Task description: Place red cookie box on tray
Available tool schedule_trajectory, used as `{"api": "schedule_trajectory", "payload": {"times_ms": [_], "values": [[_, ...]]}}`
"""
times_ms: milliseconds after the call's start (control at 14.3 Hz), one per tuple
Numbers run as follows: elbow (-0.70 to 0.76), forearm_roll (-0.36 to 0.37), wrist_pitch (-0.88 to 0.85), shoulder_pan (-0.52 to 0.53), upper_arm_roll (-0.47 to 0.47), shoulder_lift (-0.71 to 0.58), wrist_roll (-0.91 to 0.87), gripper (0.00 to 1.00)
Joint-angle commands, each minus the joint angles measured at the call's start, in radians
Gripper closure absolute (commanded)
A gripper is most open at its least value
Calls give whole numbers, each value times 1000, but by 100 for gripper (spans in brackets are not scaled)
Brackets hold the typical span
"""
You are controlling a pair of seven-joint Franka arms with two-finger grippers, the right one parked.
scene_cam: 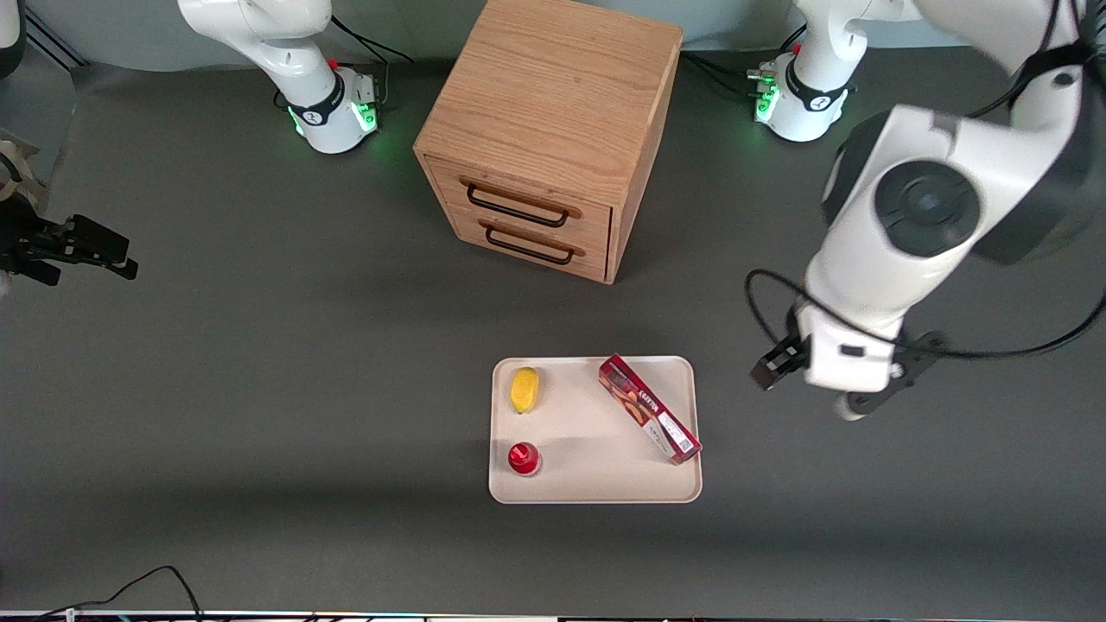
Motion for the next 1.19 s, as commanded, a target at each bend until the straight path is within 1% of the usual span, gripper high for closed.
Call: {"api": "schedule_trajectory", "payload": {"times_ms": [0, 209, 279, 349, 419, 628, 837, 907, 1116], "values": [[-27, -41, -111, 58, -4, -94, 134, 10], [3, -98, -242, 145, -1, -172, 291, 7], [9, -106, -277, 176, -1, -195, 341, 5], [10, -106, -306, 203, -1, -218, 392, 3], [10, -107, -331, 228, 0, -240, 441, 0], [10, -109, -375, 305, 2, -280, 584, 0], [9, -109, -401, 346, 11, -303, 684, 0], [3, -112, -403, 346, 37, -326, 722, 0], [-20, -156, -397, 271, 196, -350, 861, 0]]}}
